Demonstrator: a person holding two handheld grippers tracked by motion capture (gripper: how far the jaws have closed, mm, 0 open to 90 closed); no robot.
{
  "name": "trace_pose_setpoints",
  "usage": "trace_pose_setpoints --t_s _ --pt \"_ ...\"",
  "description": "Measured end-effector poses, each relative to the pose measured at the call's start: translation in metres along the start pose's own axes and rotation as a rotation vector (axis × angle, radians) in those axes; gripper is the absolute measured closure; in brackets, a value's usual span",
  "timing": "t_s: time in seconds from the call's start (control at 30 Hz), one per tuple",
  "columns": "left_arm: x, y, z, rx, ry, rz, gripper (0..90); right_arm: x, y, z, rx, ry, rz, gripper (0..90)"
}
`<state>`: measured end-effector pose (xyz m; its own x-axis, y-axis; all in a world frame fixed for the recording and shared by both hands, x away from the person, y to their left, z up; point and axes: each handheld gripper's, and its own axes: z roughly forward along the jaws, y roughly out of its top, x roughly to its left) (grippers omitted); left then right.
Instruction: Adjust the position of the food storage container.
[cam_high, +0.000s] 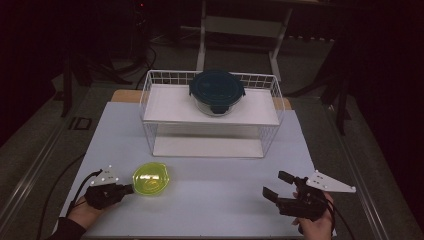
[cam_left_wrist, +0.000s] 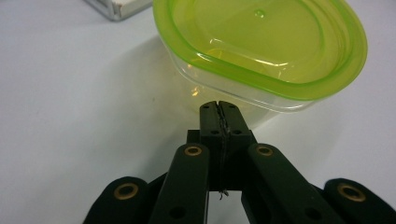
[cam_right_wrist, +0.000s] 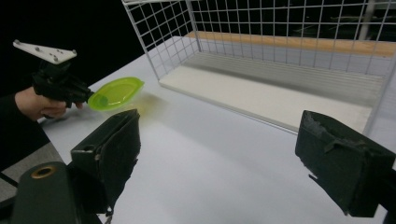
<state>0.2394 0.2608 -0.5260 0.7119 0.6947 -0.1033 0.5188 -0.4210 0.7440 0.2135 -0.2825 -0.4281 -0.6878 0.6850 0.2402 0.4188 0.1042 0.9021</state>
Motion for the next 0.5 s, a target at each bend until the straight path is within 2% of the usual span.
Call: trace_pose_setpoints --t_s 0.17,0.33,0.5 --pt "-0.001 0.009 0.007 -0.019 0.004 0.007 88.7 0.000 -0.001 0.001 0.007 0.001 0.001 13.6" --pt "-0.004 0.016 0.017 0.002 -0.005 0.025 88.7 0.000 -0.001 0.001 0.004 0.004 0.001 13.7" --pt "-0.004 0.018 0.025 0.022 -0.009 0.016 88.6 0.000 -0.001 0.001 0.005 0.004 0.001 13.7"
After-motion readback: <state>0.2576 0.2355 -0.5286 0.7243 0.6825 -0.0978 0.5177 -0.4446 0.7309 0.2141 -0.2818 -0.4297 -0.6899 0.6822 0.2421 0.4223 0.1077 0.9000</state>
